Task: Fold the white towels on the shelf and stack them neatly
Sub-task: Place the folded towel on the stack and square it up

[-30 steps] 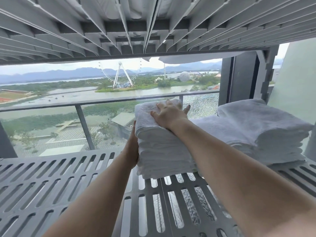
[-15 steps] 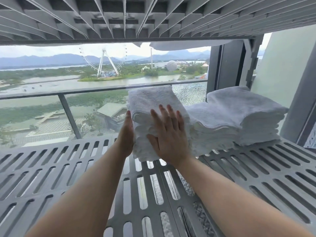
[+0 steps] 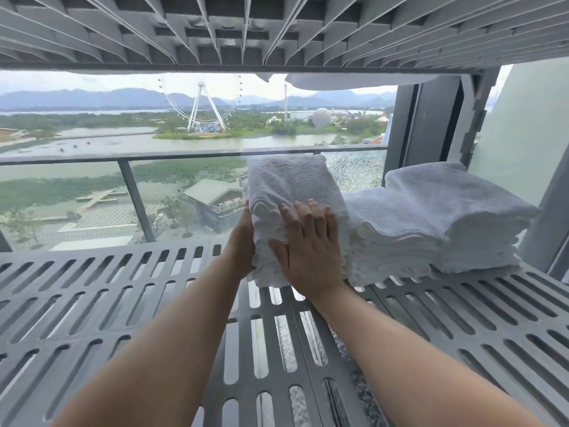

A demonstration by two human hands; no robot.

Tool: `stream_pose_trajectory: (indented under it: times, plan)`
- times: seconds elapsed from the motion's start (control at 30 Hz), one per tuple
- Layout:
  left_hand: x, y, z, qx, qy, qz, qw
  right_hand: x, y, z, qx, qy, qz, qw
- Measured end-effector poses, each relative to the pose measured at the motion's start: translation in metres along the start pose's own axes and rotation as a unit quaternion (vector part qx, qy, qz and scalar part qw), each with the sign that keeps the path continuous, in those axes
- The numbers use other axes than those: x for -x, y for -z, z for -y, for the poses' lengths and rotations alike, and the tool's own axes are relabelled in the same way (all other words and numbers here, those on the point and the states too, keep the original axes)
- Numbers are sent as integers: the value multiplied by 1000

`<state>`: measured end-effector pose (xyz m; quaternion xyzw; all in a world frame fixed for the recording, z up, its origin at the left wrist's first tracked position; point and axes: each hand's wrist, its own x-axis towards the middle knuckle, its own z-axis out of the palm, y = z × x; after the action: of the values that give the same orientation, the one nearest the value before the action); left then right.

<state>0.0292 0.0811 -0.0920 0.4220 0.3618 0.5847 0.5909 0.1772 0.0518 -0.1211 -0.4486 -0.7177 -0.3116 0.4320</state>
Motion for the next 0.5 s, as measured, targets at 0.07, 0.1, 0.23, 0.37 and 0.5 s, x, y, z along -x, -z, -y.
stream_pose_trajectory:
  times: [0.07,0.1,0.23,0.37,0.5]
  plan:
    - [5,3,0,-41,-11,-22,999,-6,13,2,-19,-10,17,1000]
    - [7,5,0,-66,-19,-37,997,-12,21,3,-28,-24,26,999]
    - [7,6,-4,-119,-31,-86,989,-54,39,1,-66,-97,21,993]
    - [5,9,-9,-111,-39,-73,990,-100,35,-7,-70,-121,90,986]
    - [4,9,-23,-143,-50,-93,984,-142,17,-25,-96,-158,231,955]
